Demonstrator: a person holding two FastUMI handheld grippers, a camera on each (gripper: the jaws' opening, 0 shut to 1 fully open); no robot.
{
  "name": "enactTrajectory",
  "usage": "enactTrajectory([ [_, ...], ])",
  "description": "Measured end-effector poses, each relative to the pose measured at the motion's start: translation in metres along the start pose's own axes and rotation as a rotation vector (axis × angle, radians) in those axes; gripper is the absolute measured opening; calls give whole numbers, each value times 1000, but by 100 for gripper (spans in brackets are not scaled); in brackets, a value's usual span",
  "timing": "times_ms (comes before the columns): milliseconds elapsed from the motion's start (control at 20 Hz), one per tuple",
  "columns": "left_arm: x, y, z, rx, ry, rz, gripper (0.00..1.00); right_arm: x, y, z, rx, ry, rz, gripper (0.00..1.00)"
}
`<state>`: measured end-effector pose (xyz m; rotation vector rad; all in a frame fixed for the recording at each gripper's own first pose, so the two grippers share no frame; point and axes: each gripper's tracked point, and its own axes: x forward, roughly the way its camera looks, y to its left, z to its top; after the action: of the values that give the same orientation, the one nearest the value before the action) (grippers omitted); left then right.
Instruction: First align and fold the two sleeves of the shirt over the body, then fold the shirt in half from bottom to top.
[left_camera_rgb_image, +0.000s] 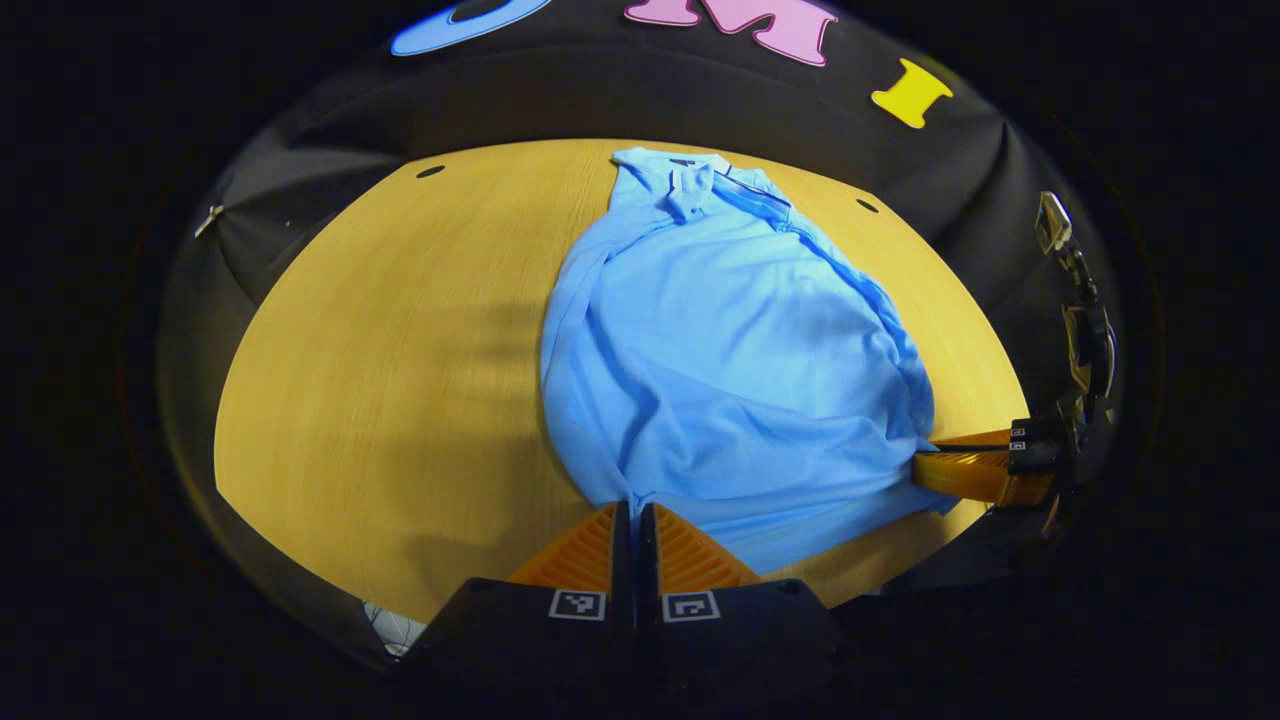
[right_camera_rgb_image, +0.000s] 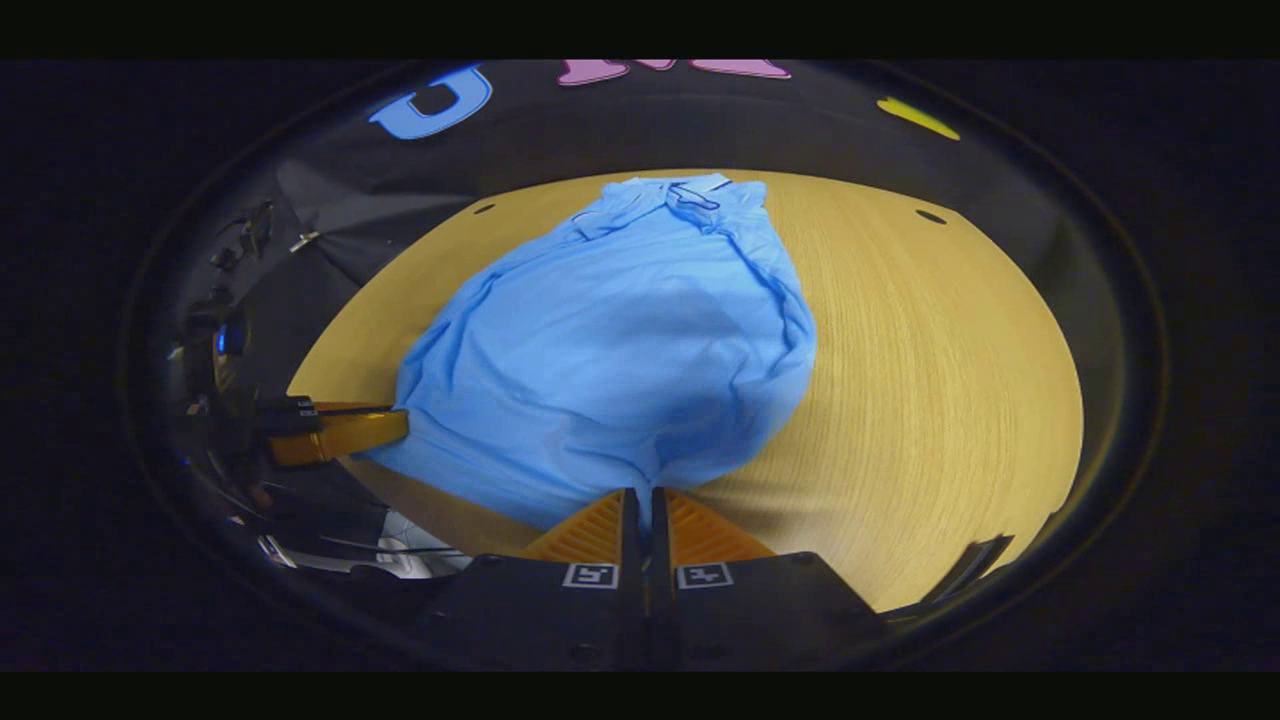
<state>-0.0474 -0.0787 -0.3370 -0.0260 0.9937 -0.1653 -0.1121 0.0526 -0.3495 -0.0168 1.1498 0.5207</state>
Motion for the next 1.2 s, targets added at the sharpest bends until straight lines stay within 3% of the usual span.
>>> enactTrajectory([
  [200,-17,-7,40,27,-42,-6,6,-9,-4,55,16,-66,1,6],
  [350,-32,-10,96,61,-107,-22,6,-15,-11,107,17,-125,9,6],
  [750,-39,-13,241,-5,-257,-55,6,-4,-37,258,-51,-287,3,6],
  [950,-13,-10,319,6,-343,-71,6,13,-55,330,-69,-368,-28,6],
  [1200,46,14,389,54,-376,-31,6,57,-73,398,-33,-425,-46,6],
])
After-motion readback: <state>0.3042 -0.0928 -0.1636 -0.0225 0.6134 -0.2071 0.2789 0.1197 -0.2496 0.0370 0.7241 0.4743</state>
